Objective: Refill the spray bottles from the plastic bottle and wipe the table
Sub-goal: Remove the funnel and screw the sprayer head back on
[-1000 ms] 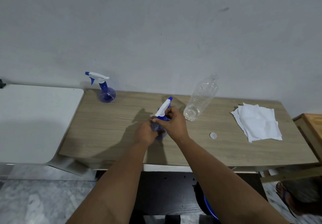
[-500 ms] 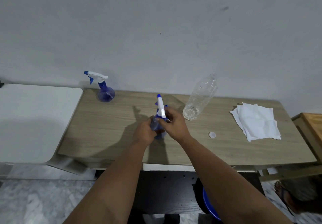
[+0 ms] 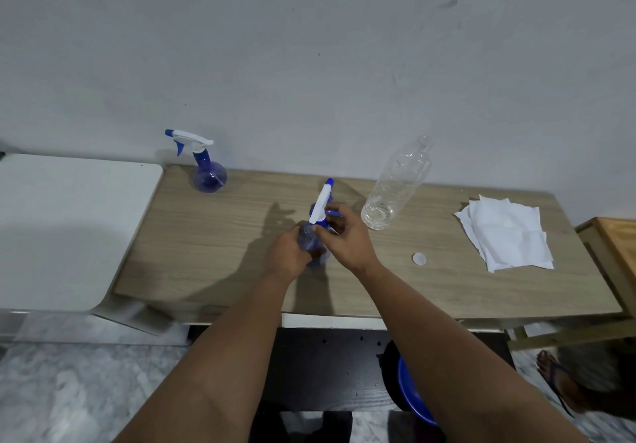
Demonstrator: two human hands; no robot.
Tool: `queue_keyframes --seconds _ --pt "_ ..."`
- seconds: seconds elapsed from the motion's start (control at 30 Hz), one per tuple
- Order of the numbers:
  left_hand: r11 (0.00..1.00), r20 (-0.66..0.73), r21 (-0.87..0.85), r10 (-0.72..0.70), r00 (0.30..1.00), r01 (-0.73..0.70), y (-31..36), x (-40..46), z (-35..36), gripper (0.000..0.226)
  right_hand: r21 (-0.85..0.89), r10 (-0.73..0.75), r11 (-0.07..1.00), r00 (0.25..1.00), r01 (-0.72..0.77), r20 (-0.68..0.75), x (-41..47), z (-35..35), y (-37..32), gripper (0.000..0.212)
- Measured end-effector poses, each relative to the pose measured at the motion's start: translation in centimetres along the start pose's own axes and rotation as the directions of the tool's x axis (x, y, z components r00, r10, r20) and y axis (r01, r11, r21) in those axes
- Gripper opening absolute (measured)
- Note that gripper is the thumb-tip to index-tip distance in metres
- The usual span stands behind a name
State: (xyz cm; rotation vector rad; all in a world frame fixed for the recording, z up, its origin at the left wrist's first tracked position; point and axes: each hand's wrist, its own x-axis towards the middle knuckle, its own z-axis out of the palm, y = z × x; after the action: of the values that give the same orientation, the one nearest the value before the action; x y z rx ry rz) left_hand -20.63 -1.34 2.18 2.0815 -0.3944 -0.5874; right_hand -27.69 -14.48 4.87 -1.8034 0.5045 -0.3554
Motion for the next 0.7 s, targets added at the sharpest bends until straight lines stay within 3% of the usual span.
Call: queue_keyframes --seconds 0.1,0.27,0.4,0.6,0.7 --pt "0.999 -0.004 0.034 0.018 1.0 -0.018 -0.13 0.02 0.09 0.039 -0.004 0.018 1.0 1.0 -0.018 -0.008 0.15 0.05 0.22 0.031" --pt "0.997 0.0 0.067 0.031 1.0 -0.031 -0.09 0.03 -0.02 0.038 0.018 0.039 0.999 0.999 -0.039 0.006 0.02 0.18 0.19 0.049" --pt "0.998 0.02 0.055 0.039 0.999 -0.04 -0.03 -0.06 -0.14 0.038 -0.026 0.036 0.999 0.999 -0.036 -0.026 0.1 0.38 0.36 0.028" --pt "0.997 0.006 0.079 0.0 1.0 0.0 -0.28 0.26 0.11 0.036 -0.073 0.042 0.996 0.998 -0.046 -0.045 -0.14 0.98 0.05 0.047" --pt "0.996 0.008 0.077 0.04 0.999 -0.041 -0.4 0.26 0.09 0.039 -0.077 -0.012 0.997 0.999 0.01 -0.034 -0.65 0.82 0.39 0.036"
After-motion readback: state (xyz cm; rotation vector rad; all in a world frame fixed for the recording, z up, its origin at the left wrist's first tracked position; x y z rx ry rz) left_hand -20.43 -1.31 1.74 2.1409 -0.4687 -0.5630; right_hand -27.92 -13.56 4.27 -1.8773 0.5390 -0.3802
